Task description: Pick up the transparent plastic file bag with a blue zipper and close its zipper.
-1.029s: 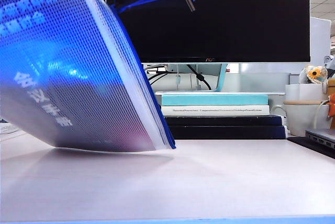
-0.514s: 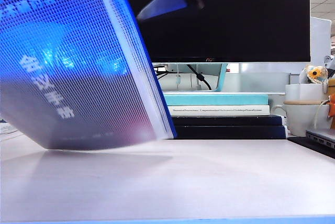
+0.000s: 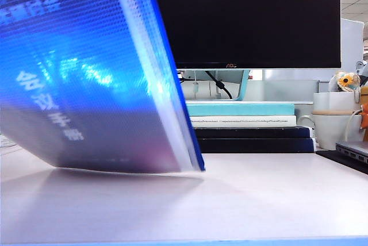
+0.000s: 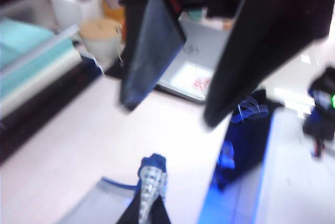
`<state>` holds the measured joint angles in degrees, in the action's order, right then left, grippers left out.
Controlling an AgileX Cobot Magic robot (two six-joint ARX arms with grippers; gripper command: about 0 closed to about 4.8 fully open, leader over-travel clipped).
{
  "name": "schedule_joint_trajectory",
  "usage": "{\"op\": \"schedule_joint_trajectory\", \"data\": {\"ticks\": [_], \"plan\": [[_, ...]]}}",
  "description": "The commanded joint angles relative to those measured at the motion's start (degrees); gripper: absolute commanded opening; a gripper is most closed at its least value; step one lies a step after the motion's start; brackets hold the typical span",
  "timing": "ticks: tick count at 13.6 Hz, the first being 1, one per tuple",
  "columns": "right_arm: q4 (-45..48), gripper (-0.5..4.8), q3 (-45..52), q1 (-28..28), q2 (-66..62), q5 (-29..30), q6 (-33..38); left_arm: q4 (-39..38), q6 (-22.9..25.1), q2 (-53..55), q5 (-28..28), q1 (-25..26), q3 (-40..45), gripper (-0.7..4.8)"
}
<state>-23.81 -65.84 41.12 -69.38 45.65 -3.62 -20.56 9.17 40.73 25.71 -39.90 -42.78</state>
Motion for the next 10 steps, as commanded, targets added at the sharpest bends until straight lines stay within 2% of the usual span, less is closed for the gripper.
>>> {"op": "schedule_joint_trajectory", "data": {"ticks": [1,2,4,5,7,8,10], "plan": [[-8.87,2.19,-0.2,-1.55,1.77,1.38,-7.37,-4.52,2.97,-0.13,2.97,0.0,-2.45,-0.06],[-9.57,2.1,-0.2,-1.92,1.88,2.05,-7.41,-4.66,3.04,-0.13,3.54,0.0,-2.82,-0.06],[-9.79,2.1,-0.2,-2.8,1.9,8.55,-7.39,-2.71,2.89,-0.07,10.84,0.0,-3.76,-0.06],[-9.31,2.1,-0.2,-2.75,1.9,9.73,-7.39,-2.19,2.84,-0.07,13.11,0.0,-3.78,-0.06],[-8.87,2.1,-0.2,-2.75,1.9,12.37,-7.34,-2.73,2.8,-0.02,15.54,0.0,-3.74,-0.06],[-9.49,1.78,-0.2,-2.23,1.9,17.92,-7.1,-1.22,2.75,0.0,17.11,-0.02,-3.74,-0.06],[-9.51,1.78,-0.2,-2.08,1.88,19.04,-7.13,1.31,2.14,0.0,20.79,-0.02,-3.74,-0.06]]}}
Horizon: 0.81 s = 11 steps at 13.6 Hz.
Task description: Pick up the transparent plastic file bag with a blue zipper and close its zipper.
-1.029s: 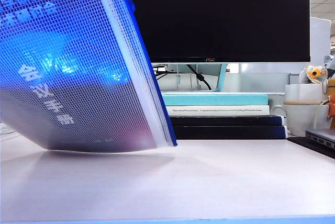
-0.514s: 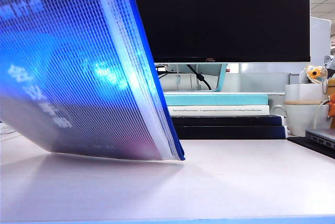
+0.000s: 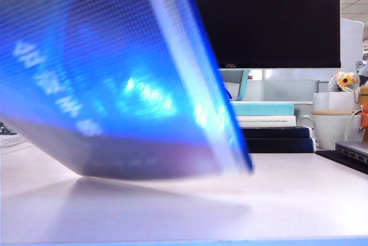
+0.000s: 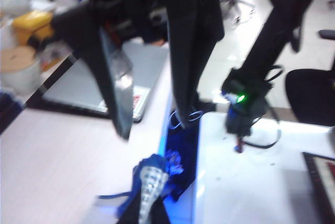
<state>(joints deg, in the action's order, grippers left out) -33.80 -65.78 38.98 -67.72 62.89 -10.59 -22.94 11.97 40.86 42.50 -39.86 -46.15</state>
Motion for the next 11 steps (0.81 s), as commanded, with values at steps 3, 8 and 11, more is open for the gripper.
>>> {"op": "schedule_joint_trajectory", "data": {"ticks": [3,8,11], "plan": [[-0.31,1.78,-0.26,0.07,0.22,1.81,-0.2,5.95,-1.53,-0.13,5.44,-0.07,-0.37,-0.06],[0.92,-0.01,-0.22,0.52,0.22,2.03,-0.63,11.96,-5.16,1.18,5.33,-0.07,-0.37,-0.06],[-0.74,-0.01,-0.22,0.37,0.24,-6.01,-3.34,11.67,-6.64,1.09,6.62,-0.07,-0.39,-0.06]]}}
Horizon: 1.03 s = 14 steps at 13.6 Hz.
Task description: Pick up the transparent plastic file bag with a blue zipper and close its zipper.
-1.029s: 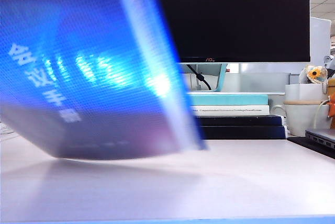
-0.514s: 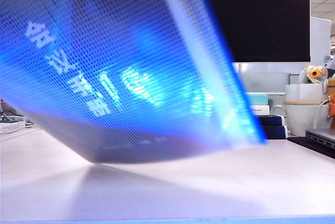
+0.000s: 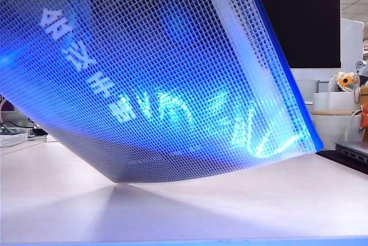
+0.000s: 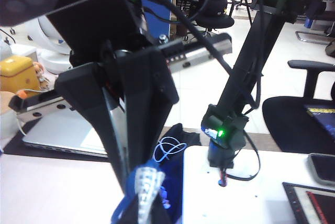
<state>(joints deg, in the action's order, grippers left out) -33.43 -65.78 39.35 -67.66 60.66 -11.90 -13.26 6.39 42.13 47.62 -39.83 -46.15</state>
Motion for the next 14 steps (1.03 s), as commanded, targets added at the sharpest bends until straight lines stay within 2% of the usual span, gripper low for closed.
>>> {"op": "schedule_joint_trajectory", "data": {"ticks": [1,3,5,7,8,9,11,12,13,14], "plan": [[-3.78,-0.01,-0.22,0.0,0.15,-4.46,-3.41,1.95,-1.05,-0.37,0.68,-0.07,-0.39,-0.06],[-11.93,-0.01,-0.2,0.02,0.66,-8.31,-8.17,1.66,-1.09,-1.7,-4.09,0.04,-0.39,-0.06],[-14.05,-0.01,-0.17,0.0,1.68,-8.44,-9.14,1.27,-2.34,-3.37,-3.93,2.75,-0.39,-0.06],[-17.68,-0.01,0.0,0.0,2.12,-11.34,-10.49,1.07,-3.76,-4.7,-3.8,5.81,-0.39,-0.06],[-19.67,-0.01,0.31,0.09,2.19,-13.22,-12.26,1.25,-3.85,-5.66,-2.29,7.37,-0.39,-0.06],[-18.32,-0.01,0.83,0.11,2.29,-13.2,-12.39,2.25,-5.01,-7.32,4.68,9.62,-0.44,-0.06],[-17.75,-0.01,0.83,0.07,2.32,-13.38,-12.37,0.48,-5.97,-8.24,4.72,9.86,-0.42,-0.06],[-18.93,-0.01,0.85,-0.04,2.34,-22.01,-12.37,-1.38,-5.84,-9.51,3.34,9.88,-0.42,-0.06],[-20.0,-0.01,0.85,-0.04,2.38,-26.64,-12.37,-2.23,-5.86,-9.88,3.17,9.88,-0.42,-0.06],[-20.72,-0.01,0.85,-3.74,2.82,-32.7,-12.31,-11.21,-2.38,-13.81,-3.45,9.88,-0.44,-0.06]]}}
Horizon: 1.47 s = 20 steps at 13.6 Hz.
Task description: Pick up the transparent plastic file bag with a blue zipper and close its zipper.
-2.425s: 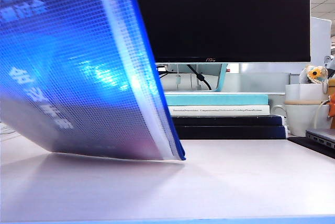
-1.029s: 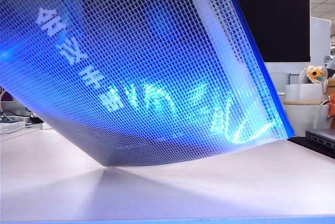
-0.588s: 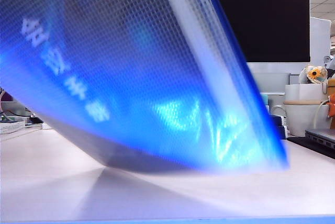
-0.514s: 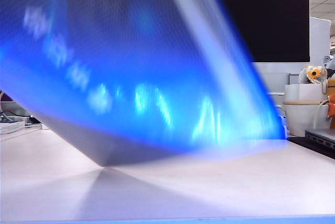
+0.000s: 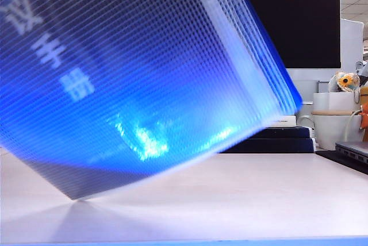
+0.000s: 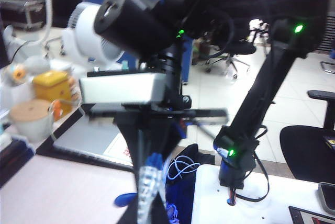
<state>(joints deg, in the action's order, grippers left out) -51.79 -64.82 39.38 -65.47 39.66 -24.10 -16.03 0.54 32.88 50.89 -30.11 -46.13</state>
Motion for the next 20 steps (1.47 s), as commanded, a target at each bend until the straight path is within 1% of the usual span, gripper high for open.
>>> {"op": "schedule_joint_trajectory", "data": {"ticks": [1,2,3,5,6,7,9,10,11,12,13,14,15,16,17,18,19,20], "plan": [[-2.49,-0.01,0.0,-6.01,0.63,-12.07,-0.13,-10.67,4.11,-5.88,-10.05,0.15,-0.46,-0.06],[-2.34,-0.01,0.24,-7.54,0.63,-13.18,-0.11,-11.39,4.17,-6.88,-11.52,0.15,-0.46,-0.06],[-0.24,-0.01,2.64,-10.99,0.63,-15.19,0.02,-11.52,4.15,-10.27,-13.57,0.15,-0.48,-0.06],[3.39,-0.01,6.12,-13.11,0.63,-16.24,0.13,-12.26,3.98,-13.94,-14.4,0.15,-1.2,-0.06],[4.59,-0.01,6.99,-14.91,0.63,-20.37,0.52,-16.5,5.75,-16.02,-18.12,0.13,-3.39,-0.06],[5.62,-0.01,6.99,-17.33,0.68,-20.04,1.99,-20.72,7.67,-16.37,-21.55,0.13,-4.79,-0.06],[7.04,-0.01,6.99,-20.28,0.79,-15.45,3.15,-22.23,8.04,-16.5,-21.73,0.13,-4.96,-0.06],[10.03,-0.01,6.97,-21.68,0.83,-4.66,4.66,-21.4,8.07,-16.22,-24.06,0.13,-4.94,-0.06],[10.51,-0.01,6.75,-21.68,0.85,-0.72,4.98,-21.18,8.04,-15.06,-25.57,0.13,-4.63,-0.06],[11.74,-0.01,6.75,-21.7,1.66,-0.31,6.1,-19.45,8.04,-11.67,-25.46,0.13,-2.45,-0.06],[12.74,0.0,6.73,-21.73,2.34,-0.33,6.12,-17.49,8.0,-9.2,-24.15,0.13,-0.2,-0.06],[13.59,1.18,6.67,-21.75,3.52,-0.35,6.12,-14.32,7.8,-4.76,-23.45,0.13,3.43,-0.06],[13.18,2.18,6.67,-21.84,4.52,-0.59,6.12,-10.64,8.04,-0.26,-21.4,0.13,6.47,-0.06],[12.98,2.18,6.67,-21.88,5.01,-0.79,6.1,-9.03,8.13,1.6,-20.04,0.13,7.34,-0.06],[12.9,2.18,6.67,-21.92,5.64,-1.03,6.1,-6.91,10.38,4.39,-16.44,0.13,8.61,-0.06],[12.96,2.18,6.67,-21.92,5.88,-1.14,6.1,-6.38,12.07,5.79,-14.8,0.13,9.03,-0.06],[13.05,2.17,6.67,-22.34,6.75,-1.29,6.1,-6.54,16.72,10.1,-12.76,0.15,9.77,-0.06],[12.46,2.17,6.67,-23.74,7.26,-1.81,6.12,-10.4,19.08,14.21,-19.45,0.15,9.75,-0.06]]}}
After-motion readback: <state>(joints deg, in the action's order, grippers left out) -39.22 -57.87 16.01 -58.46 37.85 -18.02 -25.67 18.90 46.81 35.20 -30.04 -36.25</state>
